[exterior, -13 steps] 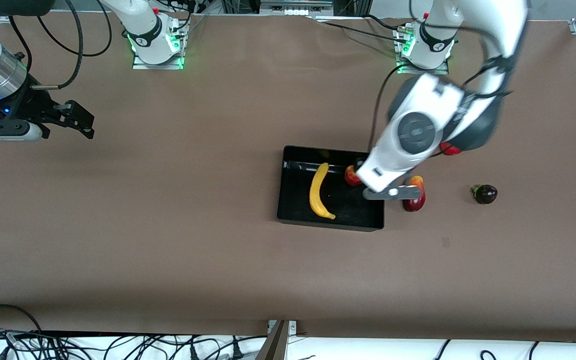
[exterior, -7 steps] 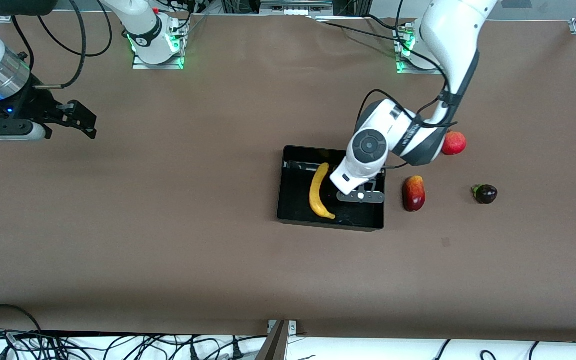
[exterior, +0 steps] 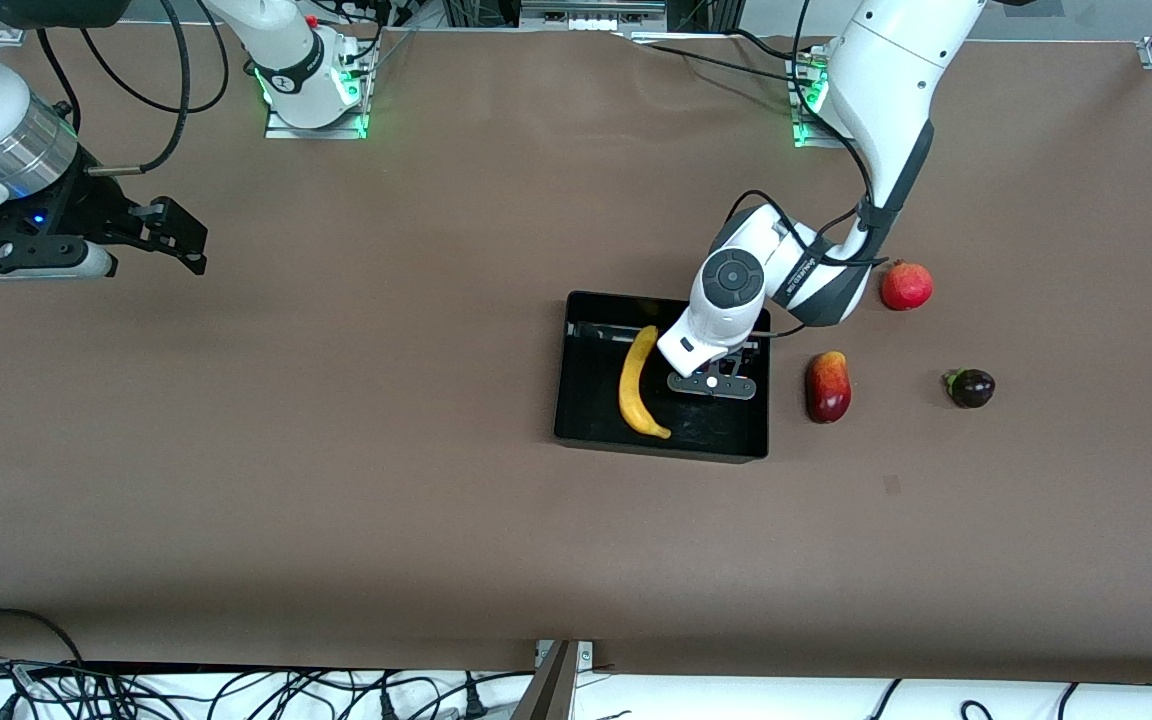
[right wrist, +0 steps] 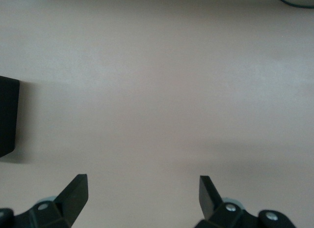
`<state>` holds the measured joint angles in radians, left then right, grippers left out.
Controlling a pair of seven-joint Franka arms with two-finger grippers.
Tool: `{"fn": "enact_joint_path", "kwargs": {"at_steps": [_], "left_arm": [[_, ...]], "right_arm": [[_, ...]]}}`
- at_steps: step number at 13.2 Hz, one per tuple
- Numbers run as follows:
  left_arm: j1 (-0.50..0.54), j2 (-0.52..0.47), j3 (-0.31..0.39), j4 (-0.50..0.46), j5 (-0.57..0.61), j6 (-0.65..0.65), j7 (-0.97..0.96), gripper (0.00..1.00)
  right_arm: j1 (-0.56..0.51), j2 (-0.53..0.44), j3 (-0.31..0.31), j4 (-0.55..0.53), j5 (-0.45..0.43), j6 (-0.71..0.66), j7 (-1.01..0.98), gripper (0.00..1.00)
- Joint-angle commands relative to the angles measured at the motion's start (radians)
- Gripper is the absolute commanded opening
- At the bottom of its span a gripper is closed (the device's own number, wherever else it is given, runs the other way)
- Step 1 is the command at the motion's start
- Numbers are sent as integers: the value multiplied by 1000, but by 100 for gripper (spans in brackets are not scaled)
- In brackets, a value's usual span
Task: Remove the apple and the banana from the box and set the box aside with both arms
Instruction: 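Lower the left gripper and grasp the red apple in the tray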
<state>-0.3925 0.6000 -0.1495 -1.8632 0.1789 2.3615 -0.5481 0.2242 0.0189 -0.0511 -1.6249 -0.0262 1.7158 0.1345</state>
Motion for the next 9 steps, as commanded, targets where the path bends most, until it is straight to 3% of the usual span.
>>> {"fn": "enact_joint_path", "kwargs": {"at_steps": [1, 4, 7, 9], "left_arm": [[14, -19, 1, -2, 24, 2, -10, 19], [21, -77, 1, 42, 24, -25, 0, 20], [70, -124, -1, 157, 8, -265, 65, 23], [168, -128, -1, 206, 7, -367, 213, 23]], "right_arm": [[0, 3, 1, 13, -1, -13, -19, 100], [0, 1, 1, 13, -1, -16, -23, 100], [1, -7, 8, 13, -3, -112, -13, 100], [1, -7, 19, 13, -4, -133, -13, 100]]}}
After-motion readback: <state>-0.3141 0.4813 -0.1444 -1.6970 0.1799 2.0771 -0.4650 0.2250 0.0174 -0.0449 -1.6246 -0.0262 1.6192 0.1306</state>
